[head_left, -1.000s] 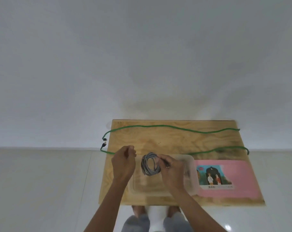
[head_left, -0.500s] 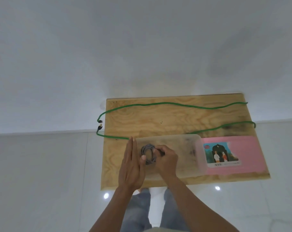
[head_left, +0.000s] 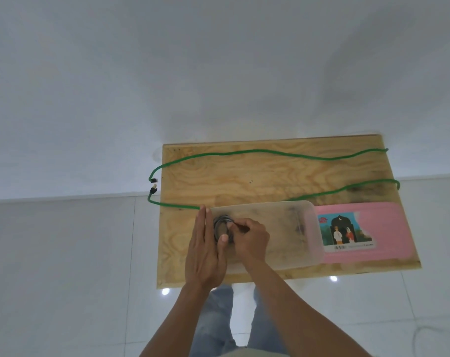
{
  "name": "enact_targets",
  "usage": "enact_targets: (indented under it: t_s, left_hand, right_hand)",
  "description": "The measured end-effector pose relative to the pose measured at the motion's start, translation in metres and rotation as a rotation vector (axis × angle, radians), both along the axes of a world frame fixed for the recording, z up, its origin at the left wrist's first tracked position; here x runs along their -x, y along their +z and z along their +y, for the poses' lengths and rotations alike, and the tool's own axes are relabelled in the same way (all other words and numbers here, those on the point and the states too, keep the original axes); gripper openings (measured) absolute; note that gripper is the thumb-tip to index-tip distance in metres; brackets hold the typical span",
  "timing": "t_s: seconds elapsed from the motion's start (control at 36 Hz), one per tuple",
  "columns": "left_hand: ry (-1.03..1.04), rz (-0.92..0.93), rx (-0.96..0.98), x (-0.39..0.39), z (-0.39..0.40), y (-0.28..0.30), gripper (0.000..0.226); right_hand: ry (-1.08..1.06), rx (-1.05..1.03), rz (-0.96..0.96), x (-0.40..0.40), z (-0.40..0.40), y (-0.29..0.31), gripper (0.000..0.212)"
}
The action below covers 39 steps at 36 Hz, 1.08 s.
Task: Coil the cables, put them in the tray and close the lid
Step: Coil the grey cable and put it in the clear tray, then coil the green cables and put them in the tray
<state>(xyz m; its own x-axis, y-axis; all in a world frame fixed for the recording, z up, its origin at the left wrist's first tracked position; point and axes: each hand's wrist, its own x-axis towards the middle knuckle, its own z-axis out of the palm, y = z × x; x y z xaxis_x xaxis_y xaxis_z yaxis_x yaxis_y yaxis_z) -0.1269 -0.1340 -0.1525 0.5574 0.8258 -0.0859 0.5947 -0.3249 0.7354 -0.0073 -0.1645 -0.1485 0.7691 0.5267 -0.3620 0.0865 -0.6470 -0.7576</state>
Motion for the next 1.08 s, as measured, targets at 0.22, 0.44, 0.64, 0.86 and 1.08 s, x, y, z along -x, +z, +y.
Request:
enact_targets:
  t_s: [0.22,0.44,0.64,0.86,1.08]
  left_hand:
    - [0.002,0.006,-0.002,0.000,0.000,0.002,0.064]
    - [-0.005,0.040,-0.017,0.001,0.002,0.003,0.064]
    - [0.011,0.071,0.017,0.003,0.004,0.009,0.066]
    - [0.075,0.077,0.026,-0.015,0.032,0.043,0.073]
    - [0.021,0.052,-0.064,-0.080,0.063,0.071,0.050]
  right_hand:
    - [-0.038,-0.028,0.106,-0.011,-0.002,0.011,0.024]
    - [-0.007,-0.026,0.131,-0.015,-0.009,0.018,0.023]
    - [-0.009,-0.026,0.132,-0.026,-0.019,0.040,0.020]
    - [0.002,-0.010,0.106,-0.058,-0.032,0.074,0.014]
    - [-0.042,-0.092,0.013,-0.121,-0.034,0.106,0.011]
